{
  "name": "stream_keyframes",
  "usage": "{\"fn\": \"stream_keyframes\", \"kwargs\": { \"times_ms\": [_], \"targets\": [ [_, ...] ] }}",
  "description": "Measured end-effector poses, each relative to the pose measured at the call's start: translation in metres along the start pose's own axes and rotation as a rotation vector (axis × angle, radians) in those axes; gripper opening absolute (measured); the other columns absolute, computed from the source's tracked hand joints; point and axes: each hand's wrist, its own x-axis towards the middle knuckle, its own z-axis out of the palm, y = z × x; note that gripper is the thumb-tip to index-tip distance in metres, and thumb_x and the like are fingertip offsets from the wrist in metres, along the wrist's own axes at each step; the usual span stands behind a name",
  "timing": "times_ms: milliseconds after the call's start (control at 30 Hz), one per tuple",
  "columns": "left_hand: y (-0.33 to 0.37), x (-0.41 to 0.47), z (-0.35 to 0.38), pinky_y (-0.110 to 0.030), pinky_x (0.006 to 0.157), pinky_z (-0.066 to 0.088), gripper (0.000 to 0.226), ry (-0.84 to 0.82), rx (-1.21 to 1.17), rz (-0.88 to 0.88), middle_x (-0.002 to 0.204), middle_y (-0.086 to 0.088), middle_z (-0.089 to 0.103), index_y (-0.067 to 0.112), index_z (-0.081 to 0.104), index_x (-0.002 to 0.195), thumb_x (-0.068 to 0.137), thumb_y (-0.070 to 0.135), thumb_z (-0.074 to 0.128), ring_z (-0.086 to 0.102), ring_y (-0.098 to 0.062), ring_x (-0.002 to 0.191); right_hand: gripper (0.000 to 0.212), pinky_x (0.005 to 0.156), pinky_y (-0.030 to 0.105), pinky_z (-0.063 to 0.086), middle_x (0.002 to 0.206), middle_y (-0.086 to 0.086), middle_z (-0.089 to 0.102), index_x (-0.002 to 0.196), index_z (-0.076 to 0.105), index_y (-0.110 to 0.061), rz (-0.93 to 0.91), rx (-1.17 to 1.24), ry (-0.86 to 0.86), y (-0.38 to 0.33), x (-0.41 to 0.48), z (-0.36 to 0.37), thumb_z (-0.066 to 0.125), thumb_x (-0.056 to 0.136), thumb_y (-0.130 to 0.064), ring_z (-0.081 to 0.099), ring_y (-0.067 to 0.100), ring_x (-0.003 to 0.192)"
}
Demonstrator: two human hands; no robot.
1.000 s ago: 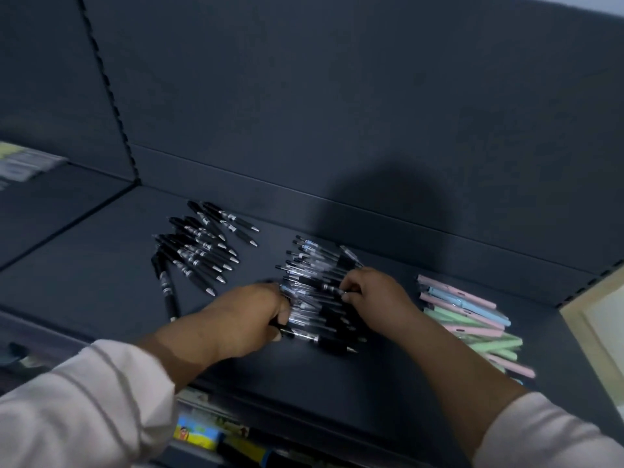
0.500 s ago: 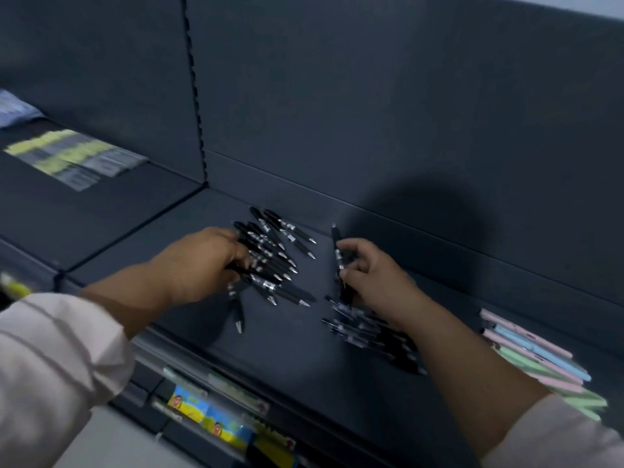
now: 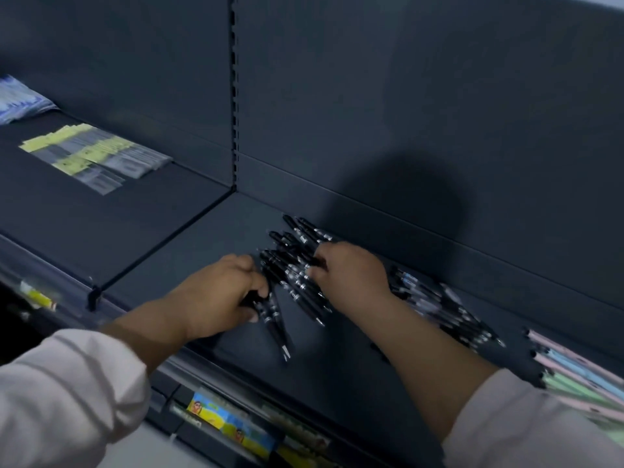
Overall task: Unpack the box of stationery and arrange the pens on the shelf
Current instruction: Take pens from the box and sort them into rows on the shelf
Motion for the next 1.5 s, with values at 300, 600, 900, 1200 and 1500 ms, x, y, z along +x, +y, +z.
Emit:
{"fn": "stream_keyframes", "kwargs": {
  "times_ms": [300,600,900,1200,1500],
  "targets": [
    [0.017,0.021,0.007,-0.025,0.082,0.04,0.034,0.093,0.124,-0.012,0.099,0.007,0.042,0.024,0.056,0.107,0.085,0.05,0.058,0.043,-0.016,0.105,0.037,0.095,0.036,0.043,0.121,0.002,0.05,0.117,0.057,-0.017,0.062,0.176,-0.053,0.01,-0.005,0.024,0.065,0.086,-0.036,0.046,0.021,0.115],
    [0.043,0.036,0.01,-0.027,0.061,0.041,0.05,0.188,0.332,0.222,0.074,0.008,0.048,0.022,0.063,0.081,0.049,0.055,0.083,0.054,-0.017,0.069,0.043,0.11,0.034,0.03,0.138,0.007,0.049,0.133,0.053,-0.016,0.249,-0.016,0.08,0.113,-0.064,0.0,0.056,0.092,-0.029,0.04,0.028,0.13],
    [0.076,0.047,0.021,-0.03,0.057,0.046,0.037,0.207,0.356,0.305,0.072,0.004,0.051,0.022,0.062,0.073,0.046,0.022,0.087,0.055,-0.022,0.065,0.058,0.118,0.043,-0.001,0.161,-0.008,0.001,0.151,0.005,-0.04,0.327,-0.049,-0.288,0.153,-0.108,0.002,0.032,0.099,-0.047,-0.002,0.019,0.147],
    [0.08,0.029,0.03,-0.029,0.054,0.043,0.036,0.296,0.41,0.097,0.072,0.001,0.053,0.021,0.067,0.077,0.047,0.003,0.077,0.055,-0.025,0.063,0.058,0.116,0.044,0.005,0.161,-0.003,0.005,0.152,0.01,-0.032,0.286,-0.066,-0.238,0.154,-0.106,-0.01,0.03,0.1,-0.045,0.003,0.021,0.147],
    [0.103,0.009,0.029,-0.037,0.068,0.045,0.026,0.255,0.418,-0.132,0.089,-0.007,0.058,0.018,0.066,0.09,0.066,0.009,0.069,0.057,-0.032,0.084,0.054,0.116,0.042,0.005,0.16,-0.001,0.01,0.149,0.022,-0.03,0.011,-0.014,-0.221,0.125,-0.085,-0.008,0.036,0.099,-0.042,0.006,0.022,0.146]
  ]
}}
